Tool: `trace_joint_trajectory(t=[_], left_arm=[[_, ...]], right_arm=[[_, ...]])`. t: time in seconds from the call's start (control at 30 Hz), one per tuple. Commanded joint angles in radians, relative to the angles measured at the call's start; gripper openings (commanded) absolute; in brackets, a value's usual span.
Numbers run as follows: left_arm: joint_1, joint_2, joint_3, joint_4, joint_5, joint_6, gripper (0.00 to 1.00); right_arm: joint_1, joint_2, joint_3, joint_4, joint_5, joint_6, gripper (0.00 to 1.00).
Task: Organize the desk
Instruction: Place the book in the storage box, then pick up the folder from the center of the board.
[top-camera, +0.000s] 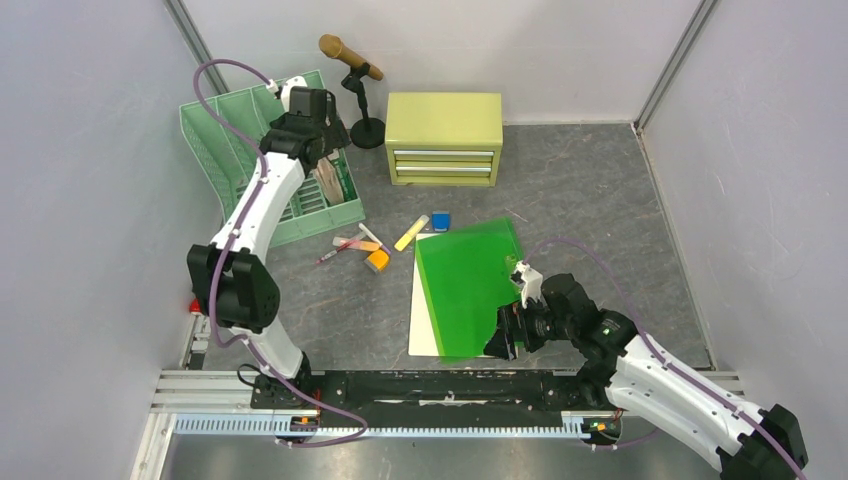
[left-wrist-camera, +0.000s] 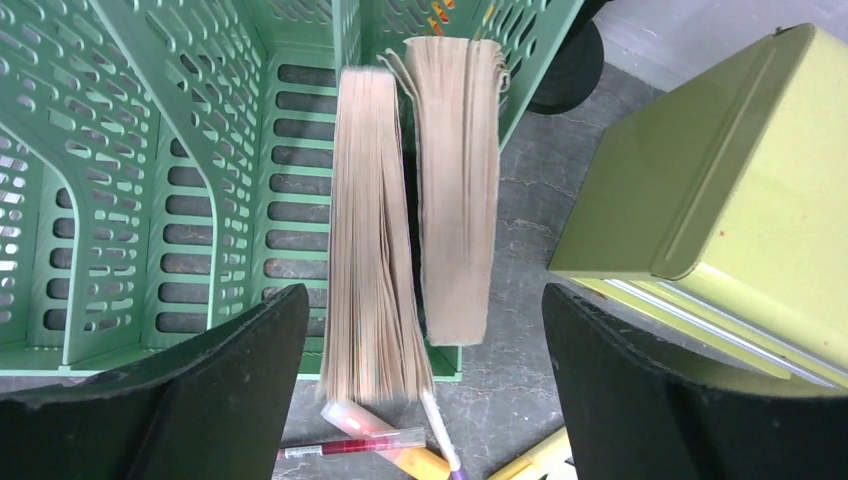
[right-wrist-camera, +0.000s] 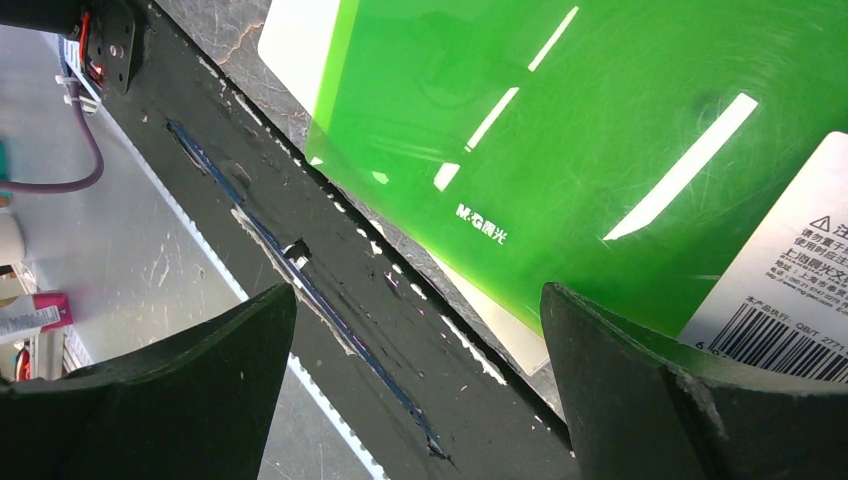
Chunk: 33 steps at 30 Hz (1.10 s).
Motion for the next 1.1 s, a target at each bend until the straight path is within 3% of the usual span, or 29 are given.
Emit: trace_joint_trajectory(t=[0.0, 0.07, 0.5, 0.7, 1.07], left_arm=[[0.006, -0.075, 0.044, 0.054, 0.021, 0.019, 0.96], [0.006, -0.088, 0.046, 0.054, 0.024, 0.023, 0.99], [0.006, -0.180, 0.016, 0.008, 0.108, 0.045, 1.00], [0.006, -0.313, -0.178, 0.005, 0.282, 0.023, 1.00], [0.006, -0.524, -0.562, -0.179, 0.354, -0.046, 1.00]], right_arm=[[-0.003, -0.010, 0.000, 0.028, -0.014, 0.013, 0.98], [-0.003, -0.011, 0.001, 0.030, -0.015, 0.015, 0.98], [-0.003, -0.026, 0.001, 0.040, -0.025, 0.034, 0.98], [-0.003, -0.043, 0.004, 0.038, -0.018, 0.050, 0.98], [-0.003, 0.055, 0.074, 0.041, 0.017, 0.069, 0.98]])
